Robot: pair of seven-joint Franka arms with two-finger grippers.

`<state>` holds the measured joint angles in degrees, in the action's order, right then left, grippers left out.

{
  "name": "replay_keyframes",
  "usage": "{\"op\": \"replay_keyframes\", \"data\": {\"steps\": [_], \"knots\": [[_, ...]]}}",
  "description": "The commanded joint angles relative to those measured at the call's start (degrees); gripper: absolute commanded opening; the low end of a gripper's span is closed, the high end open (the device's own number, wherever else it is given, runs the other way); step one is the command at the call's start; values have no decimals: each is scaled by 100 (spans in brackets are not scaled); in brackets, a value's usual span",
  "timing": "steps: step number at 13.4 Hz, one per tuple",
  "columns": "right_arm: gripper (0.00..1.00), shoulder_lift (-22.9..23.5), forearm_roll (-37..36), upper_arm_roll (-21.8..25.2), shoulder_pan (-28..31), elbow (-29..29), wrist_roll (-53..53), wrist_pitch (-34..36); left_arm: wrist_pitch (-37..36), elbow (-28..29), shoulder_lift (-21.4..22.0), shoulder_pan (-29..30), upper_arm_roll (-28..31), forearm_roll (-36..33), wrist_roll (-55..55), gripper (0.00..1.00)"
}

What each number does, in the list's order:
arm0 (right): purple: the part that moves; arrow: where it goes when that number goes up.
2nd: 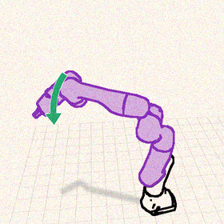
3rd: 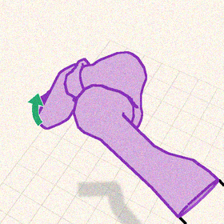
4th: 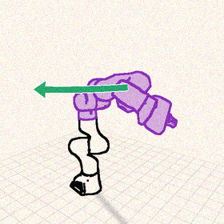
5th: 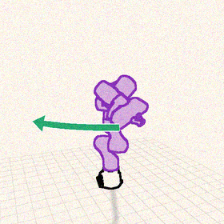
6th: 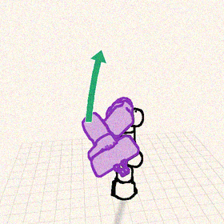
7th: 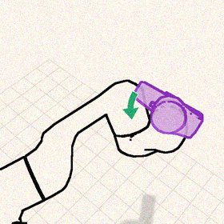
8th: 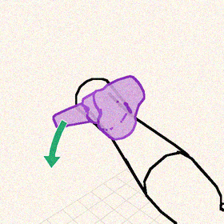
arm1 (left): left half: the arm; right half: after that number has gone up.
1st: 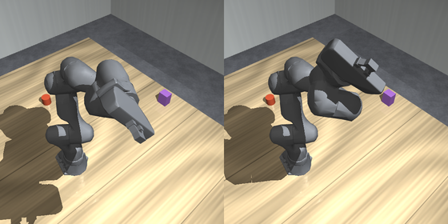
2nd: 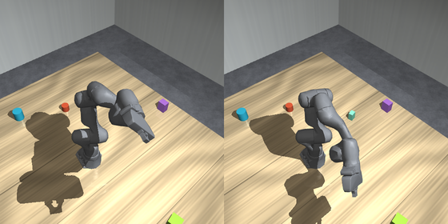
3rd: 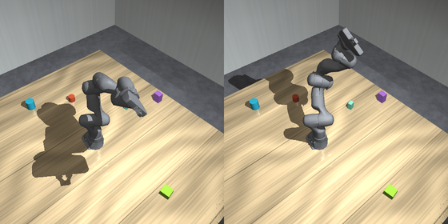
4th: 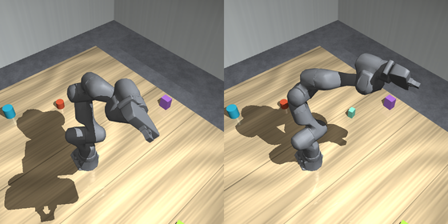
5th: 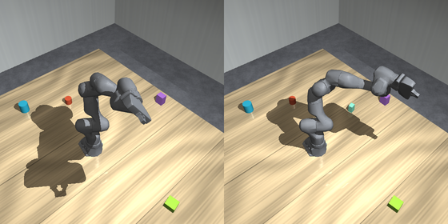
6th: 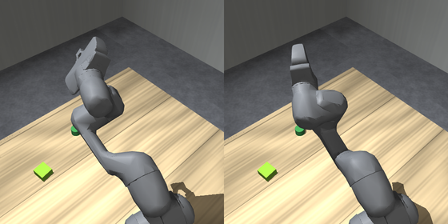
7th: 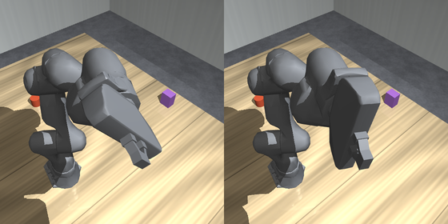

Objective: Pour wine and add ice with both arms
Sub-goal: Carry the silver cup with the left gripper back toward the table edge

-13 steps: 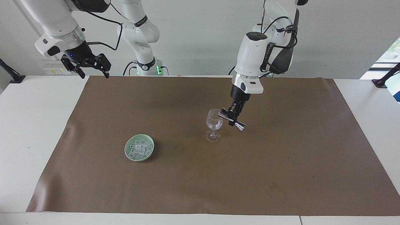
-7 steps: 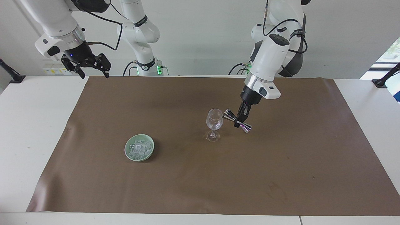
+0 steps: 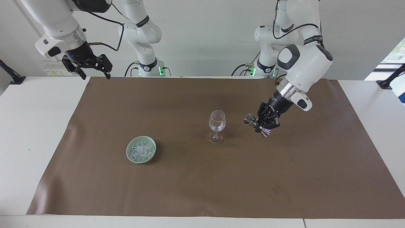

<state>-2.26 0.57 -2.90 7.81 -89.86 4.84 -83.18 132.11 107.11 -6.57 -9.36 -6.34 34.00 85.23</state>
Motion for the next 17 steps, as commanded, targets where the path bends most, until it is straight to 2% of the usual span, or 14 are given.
{"op": "replay_keyframes", "data": {"steps": [1, 3, 7, 12, 14, 15, 17], "knots": [[100, -55, 22, -18, 36, -23, 52, 30, -579, -41, 59, 486, -51, 623, -313, 0], [100, -55, 22, -18, 36, -23, 43, 13, -984, -24, -11, 890, -43, 1159, -567, 0], [100, -55, 22, -18, 80, -23, 43, 12, -1450, 20, -231, 1585, -51, 1784, -875, 0], [100, -55, 22, -18, 98, -23, 43, 12, -1548, 591, -345, 2306, -43, 3040, -2017, 0], [100, -55, 22, -9, 106, -31, 26, 12, -1574, 679, -407, 2447, -43, 3244, -2195, 0], [100, -55, 22, 0, 98, -49, 8, -75, -1574, 758, -407, 2491, -43, 3340, -2195, 0], [100, -108, 39, -18, 54, -285, -272, -713, -1540, 838, -416, 2536, -43, 3491, -2203, 0]]}}
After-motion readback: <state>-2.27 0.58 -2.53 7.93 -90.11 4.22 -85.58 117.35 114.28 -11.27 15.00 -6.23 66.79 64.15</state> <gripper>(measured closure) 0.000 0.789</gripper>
